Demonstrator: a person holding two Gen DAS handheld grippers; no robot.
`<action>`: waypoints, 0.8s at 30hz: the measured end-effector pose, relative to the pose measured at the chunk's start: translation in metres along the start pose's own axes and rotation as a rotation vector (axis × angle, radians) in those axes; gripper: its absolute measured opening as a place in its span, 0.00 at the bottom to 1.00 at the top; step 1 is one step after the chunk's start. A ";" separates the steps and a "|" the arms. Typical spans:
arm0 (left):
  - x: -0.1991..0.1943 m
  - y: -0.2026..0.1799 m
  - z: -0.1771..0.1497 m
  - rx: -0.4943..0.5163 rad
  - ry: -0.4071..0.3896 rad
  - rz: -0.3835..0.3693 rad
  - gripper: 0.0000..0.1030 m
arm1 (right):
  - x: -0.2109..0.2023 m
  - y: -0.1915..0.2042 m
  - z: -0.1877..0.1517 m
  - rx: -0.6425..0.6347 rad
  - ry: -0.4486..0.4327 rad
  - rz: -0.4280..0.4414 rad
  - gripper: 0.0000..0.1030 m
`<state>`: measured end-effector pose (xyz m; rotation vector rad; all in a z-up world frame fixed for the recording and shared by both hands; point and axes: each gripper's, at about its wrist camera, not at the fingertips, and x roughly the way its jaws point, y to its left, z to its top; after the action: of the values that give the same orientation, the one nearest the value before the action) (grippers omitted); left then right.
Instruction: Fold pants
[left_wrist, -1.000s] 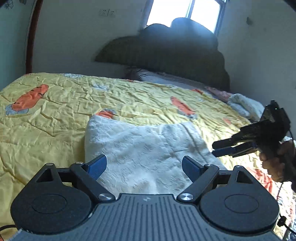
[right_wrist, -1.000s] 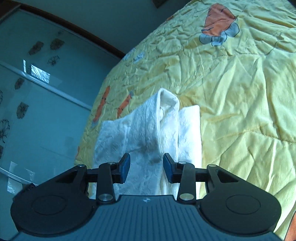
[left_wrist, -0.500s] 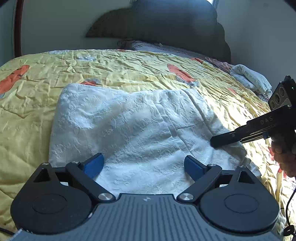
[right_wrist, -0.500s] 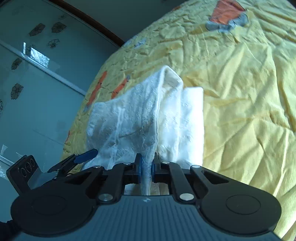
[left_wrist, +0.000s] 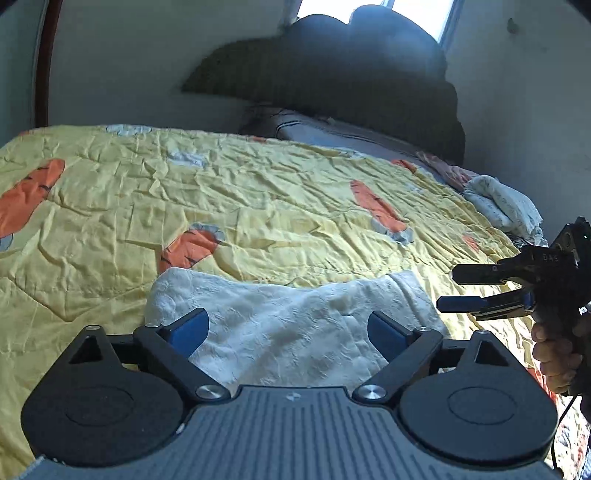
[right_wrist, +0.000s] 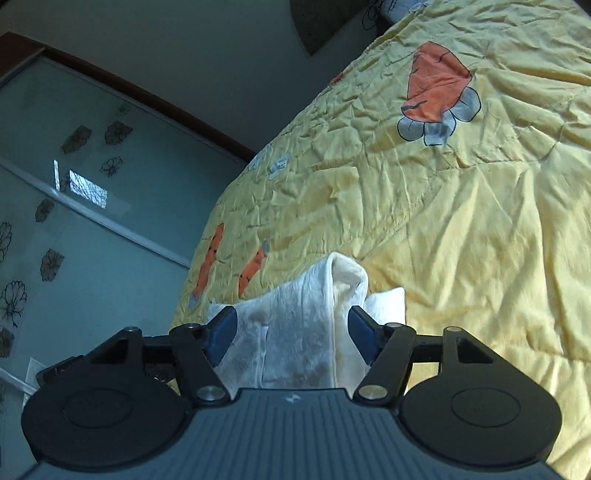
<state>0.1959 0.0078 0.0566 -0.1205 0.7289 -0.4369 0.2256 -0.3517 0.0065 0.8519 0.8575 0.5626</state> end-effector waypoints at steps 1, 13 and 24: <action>0.007 0.003 0.002 -0.014 0.008 0.008 0.89 | 0.006 0.000 0.002 -0.002 0.011 -0.002 0.64; 0.053 0.023 0.003 -0.075 0.100 0.009 0.89 | 0.032 -0.010 -0.014 -0.103 0.119 -0.095 0.03; 0.015 -0.003 -0.014 0.038 -0.101 0.103 0.87 | -0.014 0.011 -0.009 -0.082 -0.101 -0.118 0.11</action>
<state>0.1958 -0.0003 0.0380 -0.0687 0.6241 -0.3433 0.2090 -0.3525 0.0178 0.7437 0.7813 0.4451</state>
